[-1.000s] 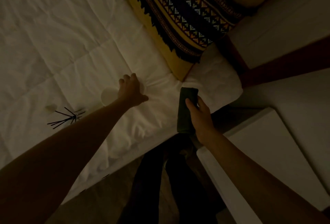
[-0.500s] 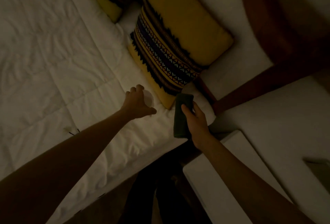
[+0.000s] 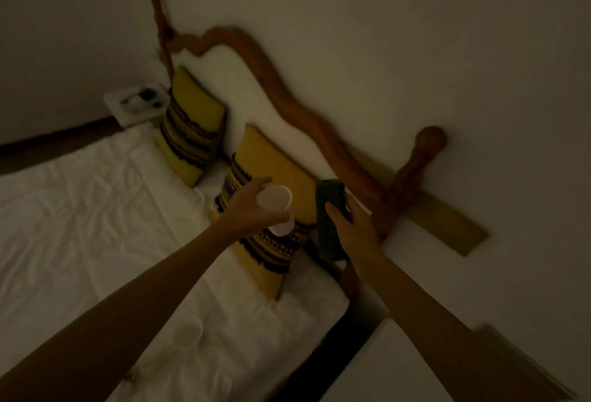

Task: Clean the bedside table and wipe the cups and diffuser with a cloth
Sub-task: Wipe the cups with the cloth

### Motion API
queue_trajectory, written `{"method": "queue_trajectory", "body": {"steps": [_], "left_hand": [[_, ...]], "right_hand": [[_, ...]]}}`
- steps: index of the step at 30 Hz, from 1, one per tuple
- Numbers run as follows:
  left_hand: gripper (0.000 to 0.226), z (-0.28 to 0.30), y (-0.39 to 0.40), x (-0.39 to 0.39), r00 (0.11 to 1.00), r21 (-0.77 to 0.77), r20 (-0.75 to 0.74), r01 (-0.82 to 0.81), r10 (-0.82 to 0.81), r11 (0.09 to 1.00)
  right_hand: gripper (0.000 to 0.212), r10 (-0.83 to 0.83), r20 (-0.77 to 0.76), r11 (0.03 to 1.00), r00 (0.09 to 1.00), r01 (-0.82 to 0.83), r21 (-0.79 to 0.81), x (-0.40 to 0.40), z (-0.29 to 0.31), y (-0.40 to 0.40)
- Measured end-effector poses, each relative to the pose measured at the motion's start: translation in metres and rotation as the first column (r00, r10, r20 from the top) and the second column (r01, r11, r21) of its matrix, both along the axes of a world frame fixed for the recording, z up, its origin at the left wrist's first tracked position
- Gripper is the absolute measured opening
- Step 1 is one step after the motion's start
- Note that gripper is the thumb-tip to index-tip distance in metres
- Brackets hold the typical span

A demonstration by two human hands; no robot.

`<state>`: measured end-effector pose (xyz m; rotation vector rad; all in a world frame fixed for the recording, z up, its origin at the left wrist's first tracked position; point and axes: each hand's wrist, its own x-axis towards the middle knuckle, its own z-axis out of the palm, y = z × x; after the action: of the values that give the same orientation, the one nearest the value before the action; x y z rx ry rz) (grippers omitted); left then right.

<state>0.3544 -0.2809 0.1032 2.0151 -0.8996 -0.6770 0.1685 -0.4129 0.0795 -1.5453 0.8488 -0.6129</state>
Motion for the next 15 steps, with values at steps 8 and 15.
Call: {"method": "queue_trajectory", "body": {"steps": [8, 15], "left_hand": [[0.081, 0.128, 0.005, -0.027, 0.864, -0.494, -0.420, 0.038, -0.277, 0.869], [0.075, 0.227, 0.022, -0.066, 0.712, -0.664, -0.581, -0.133, -0.395, 0.736]], "right_hand": [[0.035, -0.093, 0.138, 0.880, 0.986, 0.146, -0.452, -0.019, 0.119, 0.032], [0.061, -0.126, 0.278, 0.646, 0.952, 0.291, -0.706, -0.019, 0.190, 0.085]]}}
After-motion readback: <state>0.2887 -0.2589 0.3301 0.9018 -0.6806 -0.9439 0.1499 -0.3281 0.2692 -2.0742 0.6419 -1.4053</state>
